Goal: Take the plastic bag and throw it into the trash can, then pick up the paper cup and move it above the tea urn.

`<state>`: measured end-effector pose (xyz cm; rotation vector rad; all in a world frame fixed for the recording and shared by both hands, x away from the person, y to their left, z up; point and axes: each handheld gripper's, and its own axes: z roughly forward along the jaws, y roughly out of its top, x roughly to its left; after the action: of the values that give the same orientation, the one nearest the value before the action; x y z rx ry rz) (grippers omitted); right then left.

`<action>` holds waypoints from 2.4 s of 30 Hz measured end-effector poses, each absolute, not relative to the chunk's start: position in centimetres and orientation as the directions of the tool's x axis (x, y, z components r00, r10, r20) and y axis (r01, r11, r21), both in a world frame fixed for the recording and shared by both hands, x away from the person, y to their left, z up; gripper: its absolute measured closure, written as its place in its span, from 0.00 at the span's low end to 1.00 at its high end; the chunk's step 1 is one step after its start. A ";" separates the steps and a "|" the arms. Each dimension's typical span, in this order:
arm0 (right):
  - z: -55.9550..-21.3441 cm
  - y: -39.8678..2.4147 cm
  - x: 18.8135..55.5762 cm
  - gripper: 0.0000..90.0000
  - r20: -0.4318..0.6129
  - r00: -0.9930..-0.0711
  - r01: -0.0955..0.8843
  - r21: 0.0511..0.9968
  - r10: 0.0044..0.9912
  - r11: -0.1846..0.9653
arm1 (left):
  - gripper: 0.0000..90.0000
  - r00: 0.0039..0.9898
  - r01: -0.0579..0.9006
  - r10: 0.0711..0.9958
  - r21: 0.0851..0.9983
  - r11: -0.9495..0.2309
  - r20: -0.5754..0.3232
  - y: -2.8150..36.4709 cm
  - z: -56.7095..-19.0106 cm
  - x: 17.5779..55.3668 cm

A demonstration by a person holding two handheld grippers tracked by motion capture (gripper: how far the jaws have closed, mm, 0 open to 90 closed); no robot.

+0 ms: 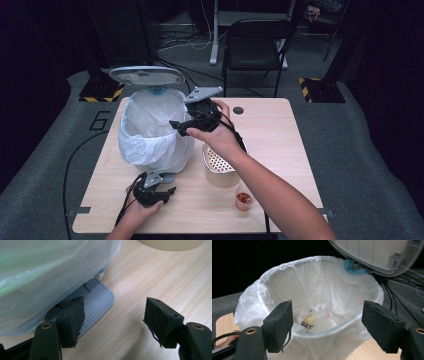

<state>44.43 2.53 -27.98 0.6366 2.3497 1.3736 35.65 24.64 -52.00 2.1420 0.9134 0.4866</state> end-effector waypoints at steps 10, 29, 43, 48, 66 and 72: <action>-27.7 -0.5 43.7 0.19 -0.065 -0.834 0.200 0.890 0.548 0.410 | 0.36 0.673 0.455 0.738 0.759 -0.466 0.050 24.6 -52.0 35.7; -30.7 -6.4 41.4 0.17 -0.068 -0.827 0.212 0.881 0.557 0.423 | 0.36 0.670 0.450 0.740 0.762 -0.465 0.055 24.6 -52.0 35.6; -34.1 -10.3 39.1 0.19 -0.041 -0.824 0.230 0.888 0.566 0.399 | 0.36 0.670 0.448 0.740 0.762 -0.466 0.059 24.6 -52.0 35.7; -35.1 -11.4 38.6 0.19 -0.032 -0.813 0.238 0.893 0.581 0.383 | 0.36 0.674 0.452 0.737 0.757 -0.472 0.058 24.7 -52.0 35.7; -39.4 -15.4 35.6 0.16 0.003 -0.778 0.277 0.899 0.628 0.340 | 0.36 0.670 0.452 0.740 0.759 -0.468 0.058 24.6 -52.0 35.7; -41.1 -15.6 34.9 0.15 0.025 -0.779 0.296 0.896 0.627 0.332 | 0.36 0.670 0.451 0.740 0.758 -0.471 0.061 24.6 -52.0 35.7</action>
<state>34.94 -15.64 -41.10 0.8219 2.2766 1.4265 35.66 24.62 -51.98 2.1418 0.9141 0.4993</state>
